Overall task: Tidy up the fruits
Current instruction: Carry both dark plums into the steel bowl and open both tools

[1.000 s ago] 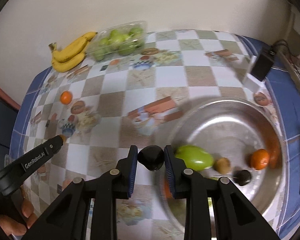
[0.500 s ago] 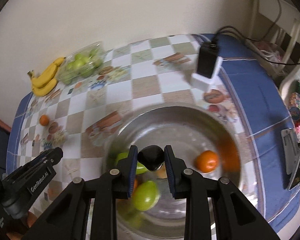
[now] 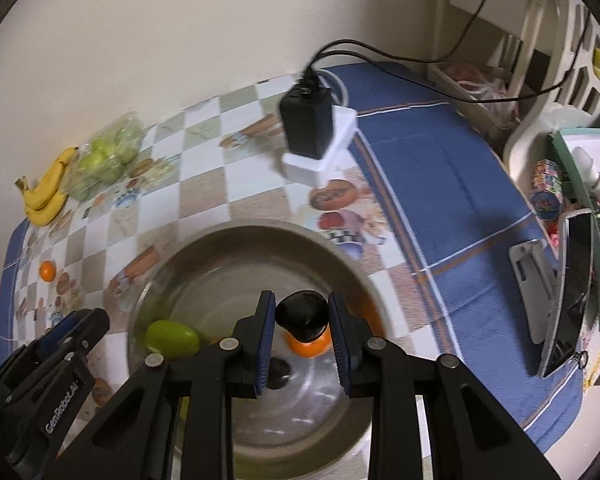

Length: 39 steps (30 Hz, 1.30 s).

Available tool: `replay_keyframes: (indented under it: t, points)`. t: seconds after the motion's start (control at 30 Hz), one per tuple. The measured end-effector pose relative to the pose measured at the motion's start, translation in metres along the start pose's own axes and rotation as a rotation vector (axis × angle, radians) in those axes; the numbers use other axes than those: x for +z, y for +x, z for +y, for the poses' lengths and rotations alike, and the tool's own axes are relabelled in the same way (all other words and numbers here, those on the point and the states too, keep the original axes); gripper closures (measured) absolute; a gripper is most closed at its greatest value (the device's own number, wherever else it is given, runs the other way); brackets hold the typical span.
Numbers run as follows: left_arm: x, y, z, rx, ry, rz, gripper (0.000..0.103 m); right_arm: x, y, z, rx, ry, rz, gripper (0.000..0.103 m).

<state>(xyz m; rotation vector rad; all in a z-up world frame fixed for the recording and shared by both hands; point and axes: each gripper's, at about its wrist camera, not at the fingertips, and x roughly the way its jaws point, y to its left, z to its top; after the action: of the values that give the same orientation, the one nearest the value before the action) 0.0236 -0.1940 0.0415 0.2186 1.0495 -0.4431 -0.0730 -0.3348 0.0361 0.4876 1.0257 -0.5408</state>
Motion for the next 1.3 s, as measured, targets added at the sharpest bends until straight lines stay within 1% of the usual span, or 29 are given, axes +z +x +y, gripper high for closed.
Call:
replay_keyframes:
  t: [0.2, 0.37, 0.43, 0.63, 1.3]
  points:
    - [0.0, 0.003, -0.02, -0.033, 0.055, -0.015, 0.072, 0.002, 0.004, -0.01, 0.003, 0.023, 0.002, 0.075]
    - [0.0, 0.009, -0.03, -0.052, 0.081, -0.018, 0.072, 0.002, 0.01, -0.012, 0.031, 0.033, 0.004, 0.075]
    - [0.001, 0.013, -0.031, -0.063, 0.081, -0.017, 0.072, 0.002, 0.013, -0.011, 0.048, 0.035, 0.003, 0.075]
    - [0.003, 0.028, -0.034, -0.094, 0.082, -0.002, 0.072, 0.001, 0.028, -0.007, 0.06, 0.028, 0.014, 0.075]
    - [0.006, 0.069, -0.031, -0.144, 0.057, 0.065, 0.072, 0.002, 0.06, 0.004, 0.037, 0.008, 0.034, 0.075]
